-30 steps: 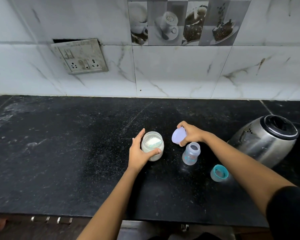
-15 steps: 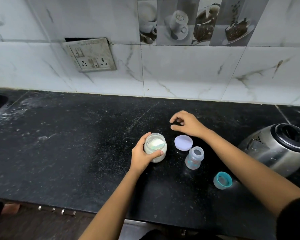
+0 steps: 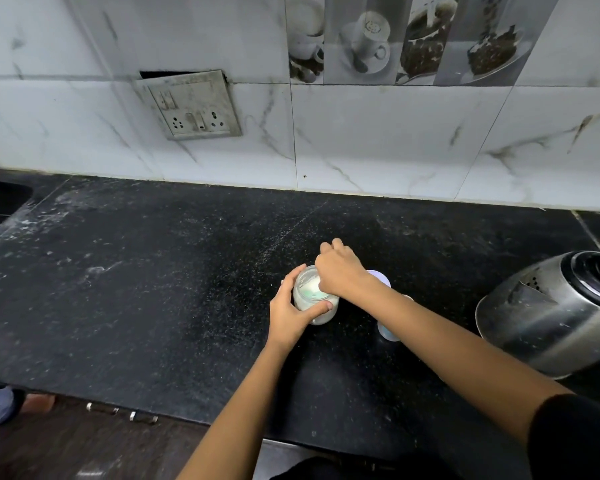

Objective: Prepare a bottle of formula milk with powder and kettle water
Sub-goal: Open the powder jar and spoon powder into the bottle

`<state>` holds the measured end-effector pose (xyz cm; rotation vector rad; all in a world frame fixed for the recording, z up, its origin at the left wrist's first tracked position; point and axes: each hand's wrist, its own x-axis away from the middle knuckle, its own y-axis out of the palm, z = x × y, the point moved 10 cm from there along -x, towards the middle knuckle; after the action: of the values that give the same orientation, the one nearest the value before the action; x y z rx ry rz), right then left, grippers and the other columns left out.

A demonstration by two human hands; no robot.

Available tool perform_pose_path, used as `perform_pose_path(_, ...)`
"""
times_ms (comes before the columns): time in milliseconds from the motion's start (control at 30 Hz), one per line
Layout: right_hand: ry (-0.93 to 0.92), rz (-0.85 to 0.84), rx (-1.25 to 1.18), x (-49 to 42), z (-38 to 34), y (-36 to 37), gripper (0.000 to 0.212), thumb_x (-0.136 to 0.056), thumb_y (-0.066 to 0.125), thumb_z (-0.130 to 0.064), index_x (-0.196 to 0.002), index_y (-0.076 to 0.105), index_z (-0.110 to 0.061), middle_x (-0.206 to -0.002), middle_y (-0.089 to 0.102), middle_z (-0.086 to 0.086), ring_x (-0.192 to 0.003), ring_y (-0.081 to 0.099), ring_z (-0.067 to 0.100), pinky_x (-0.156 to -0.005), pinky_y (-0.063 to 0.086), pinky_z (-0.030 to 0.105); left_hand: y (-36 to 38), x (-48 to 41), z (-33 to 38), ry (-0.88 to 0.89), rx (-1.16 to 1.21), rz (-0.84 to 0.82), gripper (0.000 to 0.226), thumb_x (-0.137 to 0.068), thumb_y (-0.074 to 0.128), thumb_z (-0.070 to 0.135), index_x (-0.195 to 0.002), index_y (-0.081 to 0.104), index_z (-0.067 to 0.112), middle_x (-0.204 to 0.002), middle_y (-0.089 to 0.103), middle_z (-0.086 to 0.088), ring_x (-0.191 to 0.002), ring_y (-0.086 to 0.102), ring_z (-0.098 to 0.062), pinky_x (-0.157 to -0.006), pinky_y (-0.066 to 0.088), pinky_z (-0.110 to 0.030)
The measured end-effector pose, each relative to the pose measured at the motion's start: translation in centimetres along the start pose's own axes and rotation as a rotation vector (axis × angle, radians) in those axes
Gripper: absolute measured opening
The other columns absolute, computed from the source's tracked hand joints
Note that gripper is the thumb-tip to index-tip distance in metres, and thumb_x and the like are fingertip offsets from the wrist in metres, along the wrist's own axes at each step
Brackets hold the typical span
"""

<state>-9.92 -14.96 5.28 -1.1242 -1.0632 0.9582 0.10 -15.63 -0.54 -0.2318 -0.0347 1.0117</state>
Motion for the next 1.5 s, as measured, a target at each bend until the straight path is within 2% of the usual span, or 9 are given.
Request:
perform_pose_path(167, 0.009, -0.128, 0.029, -0.4, -0.1, 1.5, 0.051, -0.084, 0.065, -0.04, -0.123, 0.055, -0.008, -0.128, 0.047, 0.009, -0.12, 0.036, 0.028, -0.093, 0.036, 0.034, 0.2, -0.1, -0.1, 0.011, 0.017, 0.002, 0.078, -0.06, 0.09, 0.022, -0.128, 0.052, 0.032, -0.123, 0.06, 0.016, -0.114, 0.056, -0.002, -0.091, 0.044, -0.014)
perform_pose_path(300, 0.039, -0.203, 0.015, -0.7, 0.2, 1.8, 0.047, -0.086, 0.063, -0.027, -0.128, 0.05, -0.009, -0.13, 0.046, 0.011, -0.122, 0.036, 0.029, -0.096, 0.036, 0.036, 0.2, -0.1, -0.3, 0.02, 0.01, 0.012, 0.08, -0.06, 0.09, 0.021, -0.129, 0.051, 0.032, -0.125, 0.059, 0.014, -0.115, 0.055, -0.001, -0.091, 0.043, -0.012)
perform_pose_path(500, -0.018, -0.049, 0.079, -0.5, -0.7, 0.5, 0.04, -0.087, 0.059, -0.023, -0.125, 0.054, -0.011, -0.13, 0.045, 0.01, -0.121, 0.037, 0.028, -0.094, 0.036, 0.035, 0.3, -0.2, -0.6, 0.015, 0.002, 0.019, 0.081, -0.06, 0.089, 0.027, -0.13, 0.05, 0.035, -0.124, 0.06, 0.012, -0.114, 0.056, -0.004, -0.095, 0.046, -0.024)
perform_pose_path(600, 0.033, -0.204, 0.076, -0.6, -0.1, 2.0, 0.054, -0.083, 0.067, -0.034, -0.129, 0.049, -0.011, -0.131, 0.045, 0.008, -0.123, 0.035, 0.028, -0.095, 0.036, 0.035, 0.2, -0.1, -0.7, 0.016, 0.014, 0.029, 0.082, -0.059, 0.09, 0.024, -0.13, 0.05, 0.033, -0.125, 0.06, 0.012, -0.115, 0.056, -0.006, -0.098, 0.047, -0.031)
perform_pose_path(767, 0.13, -0.361, -0.028, -1.0, 0.6, 3.4, 0.052, -0.083, 0.067, -0.022, -0.131, 0.047, -0.012, -0.132, 0.048, 0.008, -0.125, 0.035, 0.028, -0.095, 0.036, 0.035, 0.3, -0.1, -0.7, 0.02, 0.028, 0.031, 0.08, -0.059, 0.09, 0.022, -0.128, 0.051, 0.035, -0.124, 0.06, 0.011, -0.115, 0.057, -0.008, -0.098, 0.048, -0.034)
perform_pose_path(900, 0.113, -0.247, -0.093, -1.1, 0.5, 2.2, 0.045, -0.083, 0.067, -0.021, -0.123, 0.052, -0.01, -0.126, 0.052, 0.009, -0.12, 0.042, 0.028, -0.087, 0.039, 0.034, 0.3, -0.1, -0.7, 0.02, 0.03, 0.031, 0.079, -0.06, 0.09, 0.023, -0.128, 0.051, 0.035, -0.125, 0.06, 0.014, -0.115, 0.057, -0.006, -0.097, 0.048, -0.029)
perform_pose_path(1067, 0.056, -0.019, -0.209, -0.3, 1.0, -0.6, 0.014, -0.085, 0.058, -0.014, -0.098, 0.062, -0.01, -0.109, 0.058, 0.01, -0.11, 0.049, 0.027, -0.07, 0.038, 0.031, 0.3, -0.1, -0.7, 0.012, 0.034, 0.037, 0.078, -0.059, 0.089, 0.027, -0.127, 0.051, 0.038, -0.124, 0.06, 0.017, -0.115, 0.056, -0.004, -0.094, 0.045, -0.02)
perform_pose_path(1300, -0.112, 0.228, -0.052, 0.9, 0.3, -2.3, 0.021, -0.092, 0.055, -0.025, -0.105, 0.07, -0.02, -0.108, 0.059, 0.002, -0.106, 0.049, 0.02, -0.079, 0.038, 0.028, 0.3, 0.0, -0.8, -0.001, 0.015, 0.03, 0.08, -0.058, 0.088, 0.033, -0.128, 0.051, 0.037, -0.125, 0.059, 0.014, -0.114, 0.056, -0.003, -0.095, 0.046, -0.023)
perform_pose_path(1500, -0.082, 0.038, -0.099, 0.7, 0.4, -1.0, 0.018, -0.089, 0.06, -0.016, -0.106, 0.065, -0.013, -0.102, 0.064, 0.007, -0.096, 0.062, 0.026, -0.069, 0.045, 0.032, 0.3, 0.0, -0.7, -0.01, 0.02, 0.026, 0.079, -0.059, 0.089, 0.03, -0.128, 0.051, 0.037, -0.125, 0.059, 0.015, -0.114, 0.056, -0.002, -0.095, 0.046, -0.022)
